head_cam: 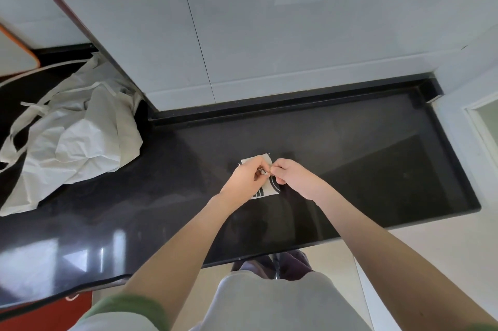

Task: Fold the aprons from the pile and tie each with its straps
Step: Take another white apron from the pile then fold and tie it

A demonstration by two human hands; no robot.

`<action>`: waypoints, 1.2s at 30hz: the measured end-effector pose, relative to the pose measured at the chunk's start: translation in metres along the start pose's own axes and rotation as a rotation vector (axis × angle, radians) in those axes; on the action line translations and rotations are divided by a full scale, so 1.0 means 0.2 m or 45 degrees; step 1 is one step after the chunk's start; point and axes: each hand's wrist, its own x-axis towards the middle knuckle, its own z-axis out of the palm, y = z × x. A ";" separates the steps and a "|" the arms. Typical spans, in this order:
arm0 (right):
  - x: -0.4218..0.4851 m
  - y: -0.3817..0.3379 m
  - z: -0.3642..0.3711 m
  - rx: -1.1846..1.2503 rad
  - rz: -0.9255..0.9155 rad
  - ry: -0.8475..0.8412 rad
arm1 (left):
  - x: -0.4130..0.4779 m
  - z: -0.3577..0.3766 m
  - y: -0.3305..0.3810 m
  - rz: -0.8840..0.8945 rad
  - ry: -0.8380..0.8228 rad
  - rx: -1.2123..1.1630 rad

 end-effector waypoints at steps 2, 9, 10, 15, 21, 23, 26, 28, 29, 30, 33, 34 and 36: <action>0.00 0.01 0.01 0.010 0.003 0.034 | 0.00 0.00 0.01 0.049 -0.002 0.086; -0.02 0.02 0.03 0.127 0.021 0.098 | 0.05 -0.01 0.00 0.156 -0.063 0.388; -0.03 0.03 0.04 0.139 0.015 0.110 | 0.07 -0.01 0.00 0.155 -0.123 0.469; -0.04 0.04 0.06 0.197 -0.032 0.194 | 0.10 -0.03 0.03 0.344 -0.260 0.868; -0.02 0.01 0.03 0.271 -0.041 0.155 | 0.07 -0.06 0.05 0.542 -0.631 1.925; -0.01 0.01 0.04 0.310 -0.032 0.169 | 0.05 -0.03 0.02 0.568 -0.572 2.158; 0.02 0.00 0.04 0.176 0.036 0.224 | 0.05 -0.05 0.04 0.668 -0.227 2.369; 0.03 -0.02 0.03 0.118 0.083 0.207 | 0.05 -0.02 0.02 0.706 -0.397 2.299; 0.03 -0.03 0.01 0.123 0.109 0.179 | 0.04 0.00 0.00 0.684 -0.537 2.256; 0.04 -0.04 0.00 0.128 0.143 0.151 | 0.03 -0.01 -0.01 0.657 -0.491 2.158; 0.04 -0.05 -0.01 0.145 0.201 0.158 | 0.05 -0.03 0.02 0.309 -0.292 1.439; 0.04 -0.05 0.01 0.180 0.210 0.176 | 0.04 -0.04 0.05 0.146 -0.270 1.021; 0.04 -0.05 0.02 0.276 0.229 0.220 | 0.07 -0.05 0.07 0.073 -0.275 0.602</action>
